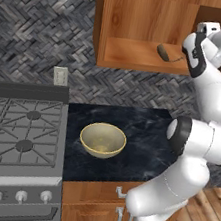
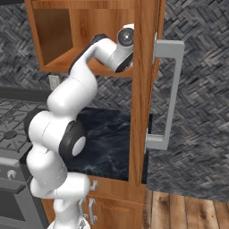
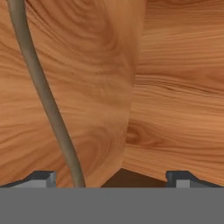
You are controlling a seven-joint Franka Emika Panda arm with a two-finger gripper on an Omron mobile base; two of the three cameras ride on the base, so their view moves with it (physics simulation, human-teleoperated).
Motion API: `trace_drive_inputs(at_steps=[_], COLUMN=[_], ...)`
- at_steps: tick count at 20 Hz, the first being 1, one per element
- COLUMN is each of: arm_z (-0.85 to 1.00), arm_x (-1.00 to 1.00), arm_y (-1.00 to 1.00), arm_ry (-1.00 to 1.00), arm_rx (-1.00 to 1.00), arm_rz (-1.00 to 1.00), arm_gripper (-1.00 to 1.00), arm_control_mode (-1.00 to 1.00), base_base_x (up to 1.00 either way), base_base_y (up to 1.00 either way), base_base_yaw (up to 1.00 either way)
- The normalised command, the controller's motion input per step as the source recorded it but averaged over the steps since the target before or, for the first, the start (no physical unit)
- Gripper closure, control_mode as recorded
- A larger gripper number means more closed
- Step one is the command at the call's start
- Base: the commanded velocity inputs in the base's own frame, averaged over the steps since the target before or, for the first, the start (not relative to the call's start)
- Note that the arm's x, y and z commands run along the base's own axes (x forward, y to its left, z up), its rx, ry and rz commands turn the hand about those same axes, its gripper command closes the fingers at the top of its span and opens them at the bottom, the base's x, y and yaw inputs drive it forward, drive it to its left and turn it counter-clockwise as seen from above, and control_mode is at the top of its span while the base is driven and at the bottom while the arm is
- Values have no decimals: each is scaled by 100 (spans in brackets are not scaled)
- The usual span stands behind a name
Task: Open the cabinet and move the ladle to the pot. Then close the cabinet.
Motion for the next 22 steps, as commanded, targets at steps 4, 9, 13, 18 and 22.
trace_drive_inputs(at_steps=[4,9,13,18,22], arm_z=[-1,-5,-4,-10,-14], arm_x=[21,25,26,21,13], arm_y=[-8,-7,-5,-8,-7], arm_ry=[0,0,0,0,0], arm_rx=[-1,-1,-1,0,0], arm_rz=[0,0,0,0,0], arm_gripper=[-100,-100,-100,-100,-100], arm_control_mode=[-100,-100,-100,-100,-100], base_base_x=[0,0,0,0,0], base_base_y=[0,0,0,0,0], base_base_yaw=[0,0,0,0,0])
